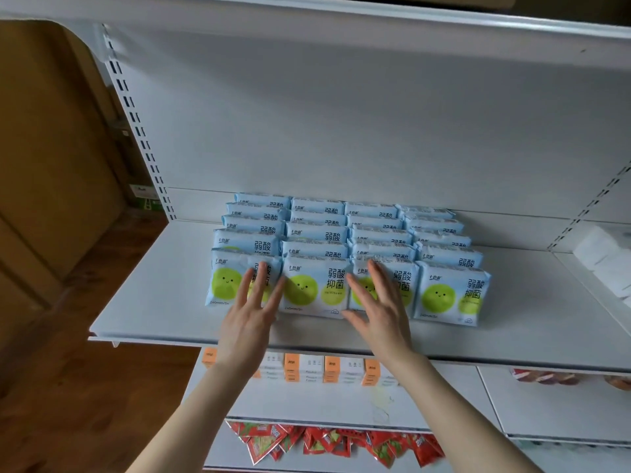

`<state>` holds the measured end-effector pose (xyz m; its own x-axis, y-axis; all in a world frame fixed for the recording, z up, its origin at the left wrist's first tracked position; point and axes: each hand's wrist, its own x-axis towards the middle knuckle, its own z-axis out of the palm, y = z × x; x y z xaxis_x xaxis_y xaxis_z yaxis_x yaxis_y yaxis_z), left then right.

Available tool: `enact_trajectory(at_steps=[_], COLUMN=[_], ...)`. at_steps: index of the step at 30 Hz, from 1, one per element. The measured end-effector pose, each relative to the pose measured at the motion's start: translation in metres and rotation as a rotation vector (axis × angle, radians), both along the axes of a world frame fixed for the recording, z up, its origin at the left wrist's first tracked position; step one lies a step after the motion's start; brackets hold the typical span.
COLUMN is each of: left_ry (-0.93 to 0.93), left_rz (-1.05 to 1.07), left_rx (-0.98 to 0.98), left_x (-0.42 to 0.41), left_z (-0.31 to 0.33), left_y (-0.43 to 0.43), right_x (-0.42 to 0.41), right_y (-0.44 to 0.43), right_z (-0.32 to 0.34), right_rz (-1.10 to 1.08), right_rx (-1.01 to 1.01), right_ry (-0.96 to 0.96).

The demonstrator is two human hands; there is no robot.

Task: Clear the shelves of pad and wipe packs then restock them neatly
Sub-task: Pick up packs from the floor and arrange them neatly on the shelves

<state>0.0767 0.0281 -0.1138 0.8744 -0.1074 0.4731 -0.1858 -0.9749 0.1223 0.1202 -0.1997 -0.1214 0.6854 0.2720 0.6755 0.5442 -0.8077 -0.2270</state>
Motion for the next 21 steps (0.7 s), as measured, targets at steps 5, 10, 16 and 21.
enact_trajectory(at_steps=[5,10,16,21], left_ry=[0.029,-0.062,-0.132,-0.072], left_rz=[0.046,0.007,-0.352,-0.357], left_rx=[0.048,0.014,0.164,0.250], left_x=[0.005,-0.003,0.003,0.019], left_z=[0.007,0.004,-0.006,0.006], left_y=[-0.003,-0.012,-0.069,-0.097], right_x=[-0.011,-0.027,-0.029,-0.015], right_y=[-0.008,-0.042,-0.094,-0.112], right_z=[0.007,0.016,0.009,0.008], right_rz=[0.016,-0.120,-0.458,-0.447], right_rx=[0.042,0.230,0.314,0.267], right_ry=[0.073,0.031,0.214,0.335])
